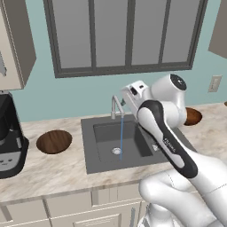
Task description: Rinse each bowl for a few seconds and place them down in the sink or on the counter.
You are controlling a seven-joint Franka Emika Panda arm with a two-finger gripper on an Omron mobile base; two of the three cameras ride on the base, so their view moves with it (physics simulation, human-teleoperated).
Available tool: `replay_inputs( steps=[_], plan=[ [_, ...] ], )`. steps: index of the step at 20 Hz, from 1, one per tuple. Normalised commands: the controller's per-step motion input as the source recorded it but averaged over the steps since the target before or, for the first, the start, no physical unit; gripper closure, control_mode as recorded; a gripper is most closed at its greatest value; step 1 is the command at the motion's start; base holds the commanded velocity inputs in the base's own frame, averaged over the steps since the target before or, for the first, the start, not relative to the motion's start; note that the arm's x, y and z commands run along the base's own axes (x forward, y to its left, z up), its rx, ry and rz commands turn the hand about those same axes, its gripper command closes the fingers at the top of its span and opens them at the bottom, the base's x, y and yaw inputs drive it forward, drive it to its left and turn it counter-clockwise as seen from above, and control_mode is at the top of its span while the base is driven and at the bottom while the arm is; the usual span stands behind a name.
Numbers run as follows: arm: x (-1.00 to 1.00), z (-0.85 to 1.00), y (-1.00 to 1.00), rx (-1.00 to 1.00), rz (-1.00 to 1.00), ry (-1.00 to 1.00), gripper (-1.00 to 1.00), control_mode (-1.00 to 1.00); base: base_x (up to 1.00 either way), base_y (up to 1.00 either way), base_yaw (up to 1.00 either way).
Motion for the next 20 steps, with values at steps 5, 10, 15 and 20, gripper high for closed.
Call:
replay_inputs(
  steps=[5,10,15,20],
  plan=[
    [0.11,-0.27,0.49,-0.02,0.14,0.00,-1.00,-1.00,0.00,0.00,0.00],
    [0.14,-0.24,0.43,0.00,0.12,0.00,-1.00,-1.00,0.00,0.00,0.00],
    [0.25,-0.29,0.35,0.02,0.11,0.00,-1.00,-1.00,0.00,0.00,0.00],
    [0.29,-0.28,0.43,0.00,0.10,-0.02,-1.00,-1.00,0.00,0.00,0.00]
  ],
)
